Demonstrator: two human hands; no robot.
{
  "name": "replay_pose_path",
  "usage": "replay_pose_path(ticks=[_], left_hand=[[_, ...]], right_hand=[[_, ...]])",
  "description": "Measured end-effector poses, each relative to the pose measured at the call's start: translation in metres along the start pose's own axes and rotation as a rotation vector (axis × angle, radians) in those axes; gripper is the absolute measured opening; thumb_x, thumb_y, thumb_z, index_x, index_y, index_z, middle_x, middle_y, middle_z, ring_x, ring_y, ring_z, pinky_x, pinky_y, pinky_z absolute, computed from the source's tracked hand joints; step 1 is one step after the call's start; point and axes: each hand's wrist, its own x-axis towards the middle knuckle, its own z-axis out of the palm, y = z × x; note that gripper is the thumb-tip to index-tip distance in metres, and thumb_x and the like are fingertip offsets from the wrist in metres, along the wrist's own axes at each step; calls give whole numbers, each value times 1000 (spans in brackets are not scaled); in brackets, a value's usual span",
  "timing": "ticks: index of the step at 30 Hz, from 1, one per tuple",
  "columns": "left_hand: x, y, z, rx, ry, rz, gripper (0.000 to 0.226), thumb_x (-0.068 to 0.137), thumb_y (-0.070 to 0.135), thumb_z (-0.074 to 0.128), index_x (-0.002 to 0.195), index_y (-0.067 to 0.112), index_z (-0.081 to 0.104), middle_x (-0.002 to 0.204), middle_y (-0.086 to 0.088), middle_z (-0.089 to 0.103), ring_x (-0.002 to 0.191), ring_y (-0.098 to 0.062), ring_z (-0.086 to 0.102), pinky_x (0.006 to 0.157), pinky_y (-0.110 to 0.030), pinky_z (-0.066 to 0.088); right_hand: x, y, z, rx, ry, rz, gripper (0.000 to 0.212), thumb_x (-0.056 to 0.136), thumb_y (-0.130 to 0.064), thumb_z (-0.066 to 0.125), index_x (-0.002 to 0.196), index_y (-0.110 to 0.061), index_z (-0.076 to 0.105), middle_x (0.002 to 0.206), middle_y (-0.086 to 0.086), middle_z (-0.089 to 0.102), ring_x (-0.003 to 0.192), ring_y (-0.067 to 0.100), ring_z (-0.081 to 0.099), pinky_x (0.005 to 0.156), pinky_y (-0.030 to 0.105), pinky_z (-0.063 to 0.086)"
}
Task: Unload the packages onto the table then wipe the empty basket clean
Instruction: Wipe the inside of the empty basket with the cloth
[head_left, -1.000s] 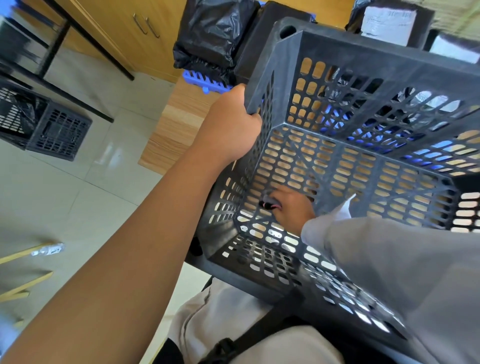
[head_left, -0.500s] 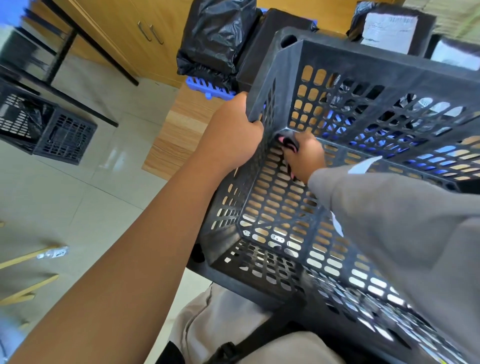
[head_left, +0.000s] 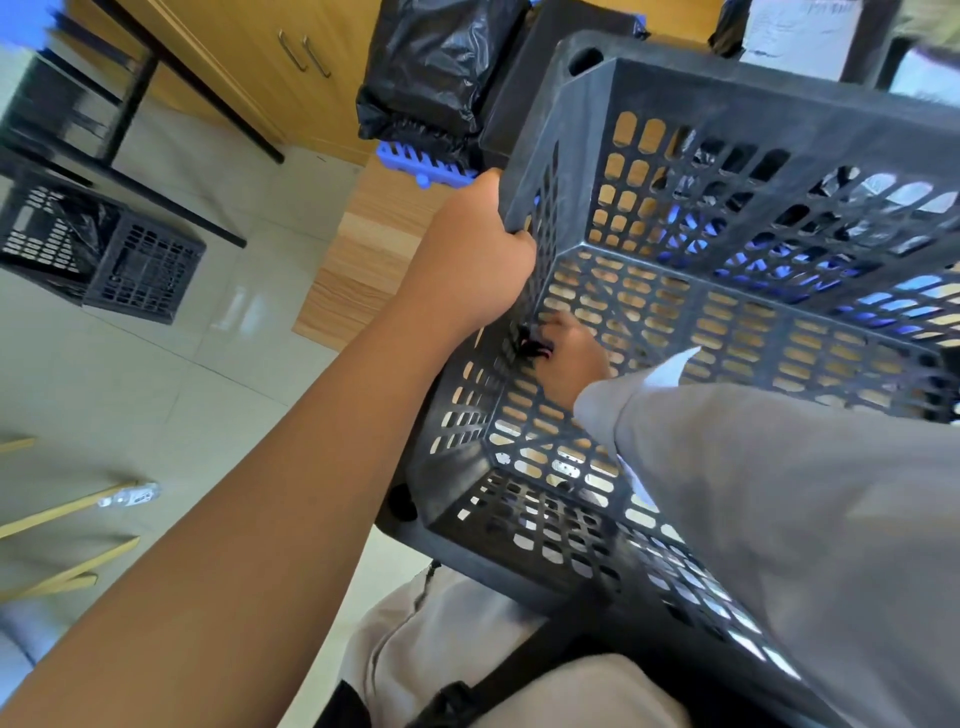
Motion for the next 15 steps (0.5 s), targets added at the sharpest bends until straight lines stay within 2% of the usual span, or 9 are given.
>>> replay_pose_path(ticks=[4, 7, 11, 15], left_hand=[[0, 0, 0, -8, 2, -9, 15, 95, 10, 52, 109, 12, 58, 78, 1, 56, 62, -14, 51, 58, -29, 47], [0, 1, 0, 5, 10, -7, 16, 95, 11, 52, 109, 13, 58, 79, 2, 58, 64, -13, 53, 67, -36, 55], [-1, 2, -1, 4, 3, -4, 13, 95, 11, 53, 106, 13, 58, 77, 3, 54, 67, -15, 52, 76, -47, 58], [-3, 4, -1, 12, -1, -15, 16, 95, 11, 53, 110, 14, 58, 78, 4, 55, 72, -16, 54, 79, -49, 57]], right_hand=[[-38, 1, 18, -111, -173, -114, 35, 88, -7, 58, 121, -14, 69, 135, 2, 50, 112, 30, 58, 84, 32, 46], [-51, 0, 28, -179, -261, -214, 36, 87, -8, 56, 119, -15, 69, 123, 0, 53, 107, 29, 57, 72, 30, 39], [-56, -3, 33, -246, -421, -335, 35, 88, -9, 56, 118, -21, 68, 111, -5, 51, 102, 23, 57, 70, 29, 33], [-54, -6, 28, -275, -559, -392, 41, 85, -4, 56, 115, -27, 69, 100, -17, 38, 100, 22, 56, 70, 31, 39]])
